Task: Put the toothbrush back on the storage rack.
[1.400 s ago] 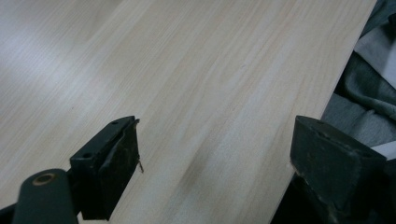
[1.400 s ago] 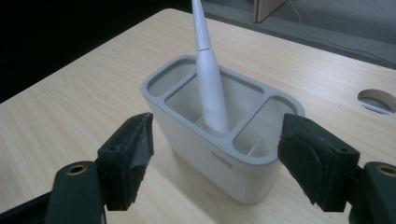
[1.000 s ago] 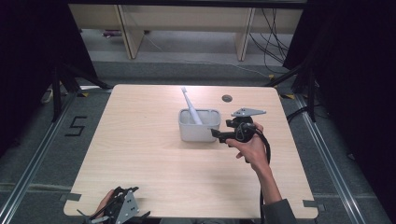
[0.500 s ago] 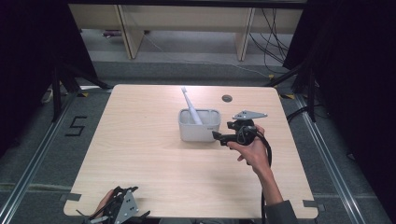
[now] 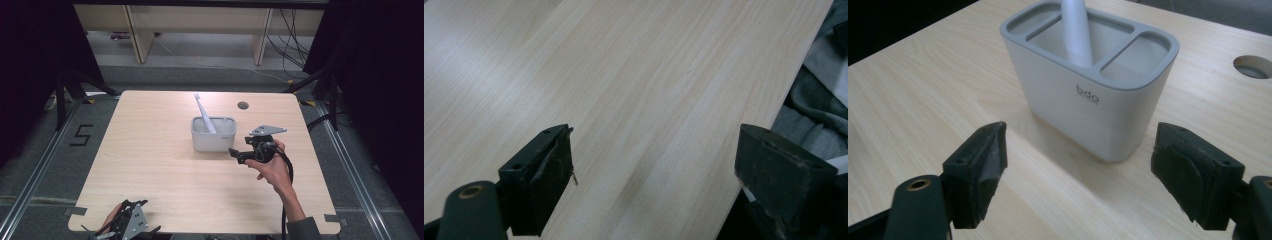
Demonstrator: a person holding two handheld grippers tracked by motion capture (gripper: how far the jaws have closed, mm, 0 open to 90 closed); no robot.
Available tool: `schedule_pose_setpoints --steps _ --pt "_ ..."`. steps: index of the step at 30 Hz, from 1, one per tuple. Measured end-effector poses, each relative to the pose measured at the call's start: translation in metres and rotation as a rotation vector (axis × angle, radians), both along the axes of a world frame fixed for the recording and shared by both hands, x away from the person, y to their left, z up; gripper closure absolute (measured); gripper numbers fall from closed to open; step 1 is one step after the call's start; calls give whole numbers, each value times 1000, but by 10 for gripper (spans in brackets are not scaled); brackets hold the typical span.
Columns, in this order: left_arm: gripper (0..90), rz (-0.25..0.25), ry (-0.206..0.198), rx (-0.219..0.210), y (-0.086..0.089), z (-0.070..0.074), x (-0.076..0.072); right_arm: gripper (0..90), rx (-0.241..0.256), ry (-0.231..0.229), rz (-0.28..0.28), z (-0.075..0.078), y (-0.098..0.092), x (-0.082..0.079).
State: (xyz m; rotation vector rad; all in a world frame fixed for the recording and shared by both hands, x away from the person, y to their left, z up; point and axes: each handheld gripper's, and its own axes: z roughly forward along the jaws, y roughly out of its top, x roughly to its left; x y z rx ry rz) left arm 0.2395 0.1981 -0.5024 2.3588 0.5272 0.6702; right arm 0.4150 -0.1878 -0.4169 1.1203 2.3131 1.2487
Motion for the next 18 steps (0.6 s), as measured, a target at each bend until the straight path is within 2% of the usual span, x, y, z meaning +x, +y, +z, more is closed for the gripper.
schedule_pose_setpoints --steps 1,2,3,4,5,7,8,9,10,11,12,13,16,18 --pt "150 0 0 -1 0 0 0 225 -12 -27 2 -2 0 0" --pt "151 1 -1 0 0 0 0 222 -16 -14 15 -2 0 -1" --pt "151 1 -2 1 0 0 0 219 1 -5 6 -3 2 -3" --pt "151 0 -2 4 1 1 0 219 -19 -13 12 -3 2 -4" --pt "150 0 -2 4 1 1 0 217 -14 -8 13 -3 3 -5" --pt "151 0 -2 4 1 1 0 210 -26 -28 16 -5 5 -7" --pt "151 0 -2 2 0 0 0 209 -21 -5 16 -6 6 -9" --pt "150 -1 -1 -1 0 0 0 208 -27 -9 13 -7 6 -10" --pt "150 -1 -3 -1 0 0 0 205 -29 -36 26 -9 6 -10" --pt "150 -1 -3 -1 0 0 0 202 -29 -9 11 -8 7 -13" --pt "151 -1 -3 0 0 0 0 201 -31 -34 17 -10 7 -12" --pt "150 -1 -4 0 0 0 0 201 -28 -12 16 -10 8 -14" --pt "150 -2 -5 1 0 0 0 202 -36 -27 24 -11 6 -15" --pt "150 -3 -5 4 0 0 0 202 -30 -6 18 -12 6 -17"
